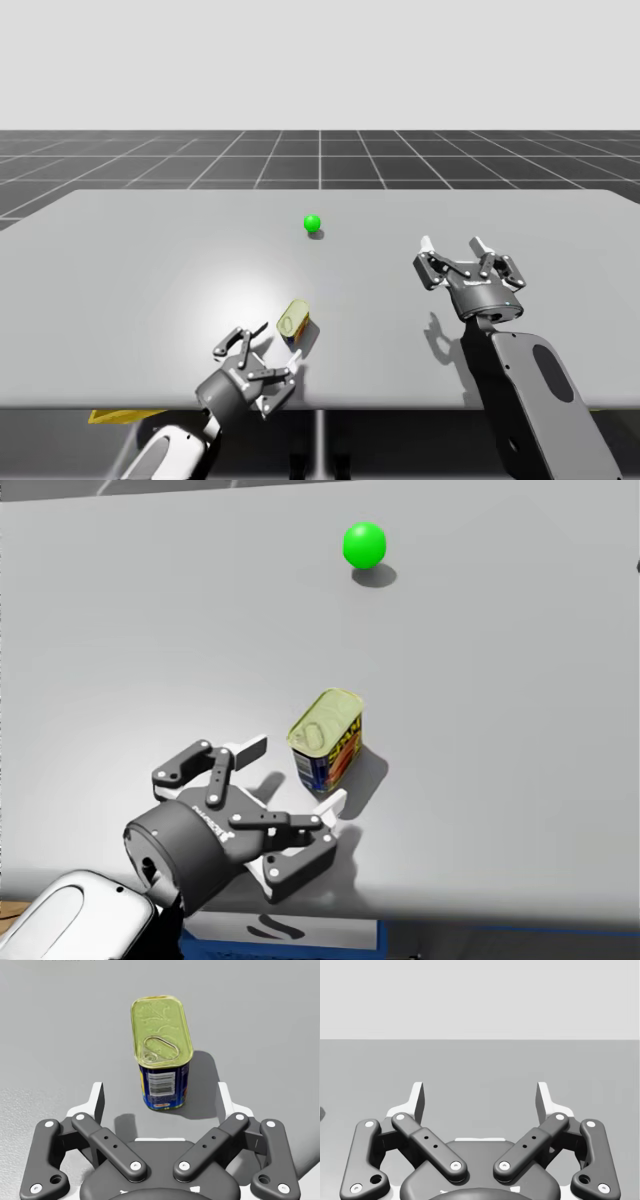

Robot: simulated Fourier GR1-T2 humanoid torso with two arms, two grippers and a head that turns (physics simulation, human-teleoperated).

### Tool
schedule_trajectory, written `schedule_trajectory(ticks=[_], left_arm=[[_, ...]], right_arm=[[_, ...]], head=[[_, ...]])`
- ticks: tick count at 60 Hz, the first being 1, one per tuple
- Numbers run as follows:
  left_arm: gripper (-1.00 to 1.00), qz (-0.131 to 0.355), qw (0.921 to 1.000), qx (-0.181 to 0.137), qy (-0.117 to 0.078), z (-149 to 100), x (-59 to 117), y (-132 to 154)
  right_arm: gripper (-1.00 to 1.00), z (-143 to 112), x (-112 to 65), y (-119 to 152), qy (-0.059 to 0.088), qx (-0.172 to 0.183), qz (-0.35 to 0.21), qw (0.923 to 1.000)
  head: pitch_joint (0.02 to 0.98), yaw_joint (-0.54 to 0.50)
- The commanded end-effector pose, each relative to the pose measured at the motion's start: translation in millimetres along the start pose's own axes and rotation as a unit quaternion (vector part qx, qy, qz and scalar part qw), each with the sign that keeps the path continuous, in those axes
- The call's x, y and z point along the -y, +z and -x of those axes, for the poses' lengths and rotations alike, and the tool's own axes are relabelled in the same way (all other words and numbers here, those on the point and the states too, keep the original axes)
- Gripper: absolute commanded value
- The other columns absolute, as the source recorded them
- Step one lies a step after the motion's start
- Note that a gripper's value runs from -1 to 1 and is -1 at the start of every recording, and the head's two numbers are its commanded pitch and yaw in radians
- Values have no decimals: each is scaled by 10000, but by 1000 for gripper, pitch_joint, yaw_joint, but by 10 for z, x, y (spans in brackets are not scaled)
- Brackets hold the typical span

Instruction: Watch the red light. When it turns green, pick up the object.

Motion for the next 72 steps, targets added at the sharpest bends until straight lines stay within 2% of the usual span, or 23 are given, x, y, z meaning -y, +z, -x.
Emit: schedule_trajectory(ticks=[1, 14, 23, 25, 28, 29, 30, 31, 32, 36, 45, 59, 72], left_arm=[[-1000, -66, 9999, -17, 95, -45, 29, -196], [-1000, -180, 9996, -126, 151, -75, 32, -469], [-1000, -179, 9994, -201, 234, -64, 48, -553], [-895, -193, 9992, -247, 235, -39, 52, -553], [-618, -187, 9992, -247, 233, -22, 56, -548], [-411, -187, 9993, -248, 226, -14, 60, -540], [381, -163, 9994, -259, 175, -5, 67, -530], [743, -162, 9994, -251, 149, -3, 69, -527], [931, -139, 9995, -246, 148, 0, 72, -524], [1000, -151, 9995, -253, 99, 15, 85, -525], [1000, -118, 9995, -281, 78, 26, 95, -527], [1000, -89, 9994, -313, 104, 35, 103, -539], [1000, -79, 9994, -326, 103, 35, 110, -550]], right_arm=[[-1000, 3, -7, 1, 0, -9, -15, 10000], [-1000, 3, -12, 4, -14, -25, -25, 10000], [-1000, -5, 0, 11, -39, -25, -2, 10000], [-1000, -6, 3, 10, -41, -25, -1, 10000], [-1000, -5, 4, 9, -40, -26, -4, 10000], [-1000, -5, 5, 7, -41, -27, -8, 10000], [-1000, -6, 4, 9, -44, -28, -12, 10000], [-1000, -6, 3, 10, -47, -30, -15, 10000], [-1000, -6, 7, 5, -59, -33, -22, 10000], [-1000, -7, 10, 3, -74, -36, -29, 10000], [-1000, -9, 10, 2, -78, -34, -23, 10000], [-1000, -20, 19, -10, -77, -8, -38, 10000], [-1000, -15, 33, -23, -85, -10, -31, 10000]], head=[[883, 124], [878, 125], [871, 121], [869, 118], [868, 117], [867, 117], [865, 117], [864, 117], [861, 116], [842, 115], [772, 110], [561, 105], [445, 107]])
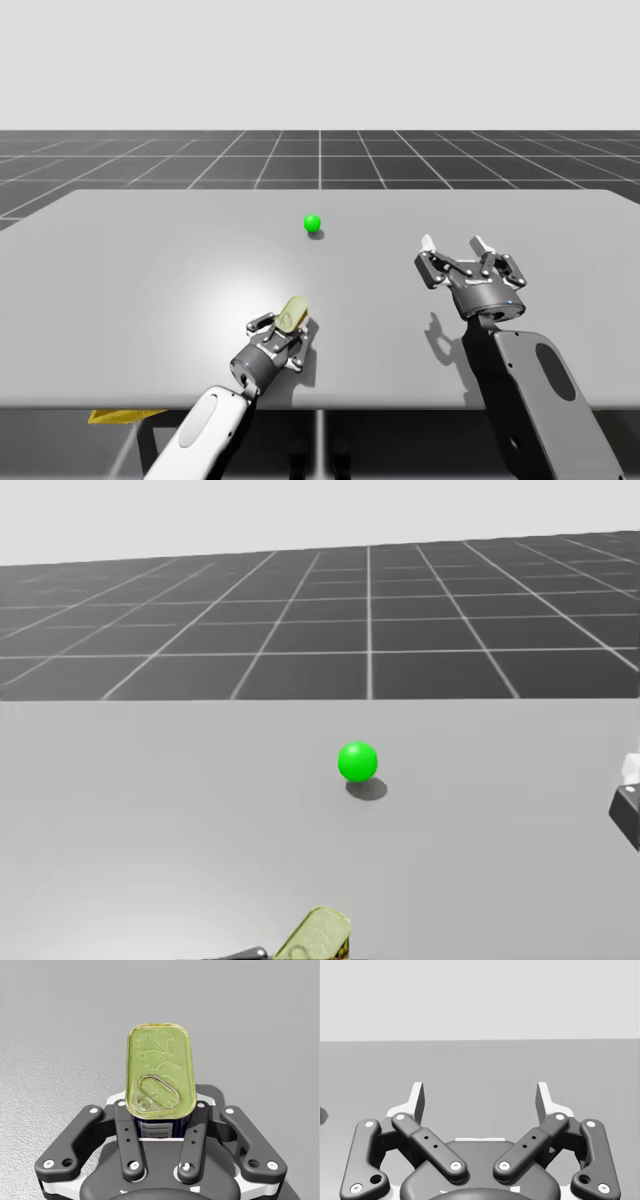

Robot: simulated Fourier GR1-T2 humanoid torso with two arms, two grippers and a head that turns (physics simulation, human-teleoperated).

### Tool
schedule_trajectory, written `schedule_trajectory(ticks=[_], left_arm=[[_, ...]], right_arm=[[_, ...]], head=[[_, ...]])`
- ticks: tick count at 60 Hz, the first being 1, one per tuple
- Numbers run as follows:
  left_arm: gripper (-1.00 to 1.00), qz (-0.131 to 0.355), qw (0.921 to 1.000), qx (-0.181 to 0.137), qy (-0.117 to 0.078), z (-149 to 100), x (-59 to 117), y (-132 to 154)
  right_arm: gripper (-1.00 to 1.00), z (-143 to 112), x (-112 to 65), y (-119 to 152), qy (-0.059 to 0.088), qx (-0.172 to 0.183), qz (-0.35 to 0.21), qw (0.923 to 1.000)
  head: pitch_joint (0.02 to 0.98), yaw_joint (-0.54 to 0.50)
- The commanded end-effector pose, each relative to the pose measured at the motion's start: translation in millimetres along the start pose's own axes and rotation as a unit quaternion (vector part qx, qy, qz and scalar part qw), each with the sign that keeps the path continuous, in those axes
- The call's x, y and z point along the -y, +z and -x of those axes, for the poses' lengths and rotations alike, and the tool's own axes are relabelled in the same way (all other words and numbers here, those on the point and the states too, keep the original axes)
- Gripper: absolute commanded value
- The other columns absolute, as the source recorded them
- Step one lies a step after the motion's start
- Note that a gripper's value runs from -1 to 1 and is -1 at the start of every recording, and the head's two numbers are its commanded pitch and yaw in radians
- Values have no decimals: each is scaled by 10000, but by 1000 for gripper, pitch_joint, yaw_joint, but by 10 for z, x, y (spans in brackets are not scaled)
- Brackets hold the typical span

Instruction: Watch the red light. When it turns green, pick up the object.

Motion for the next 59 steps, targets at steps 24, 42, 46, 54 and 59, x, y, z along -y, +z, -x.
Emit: schedule_trajectory(ticks=[24, 42, 46, 54, 59], left_arm=[[1000, 308, 9992, 118, -216, -538, -38, 151], [1000, -5, 9967, 601, -543, -1297, -227, 177], [1000, -98, 9943, 858, -624, -1524, -254, 207], [1000, -264, 9883, 1320, -715, -1933, -280, 296], [1000, -330, 9842, 1564, -757, -2123, -275, 336]], right_arm=[[-1000, -3, 27, -13, 33, 7, 9, 10000], [-1000, 11, 34, -26, 156, 43, -3, 9999], [-1000, 14, 35, -28, 153, 44, -5, 9999], [-1000, 26, 37, -34, 168, 34, -11, 9999], [-1000, 22, 44, -32, 173, 30, 2, 9998]], head=[[435, 108], [425, 109], [423, 108], [419, 108], [416, 111]])
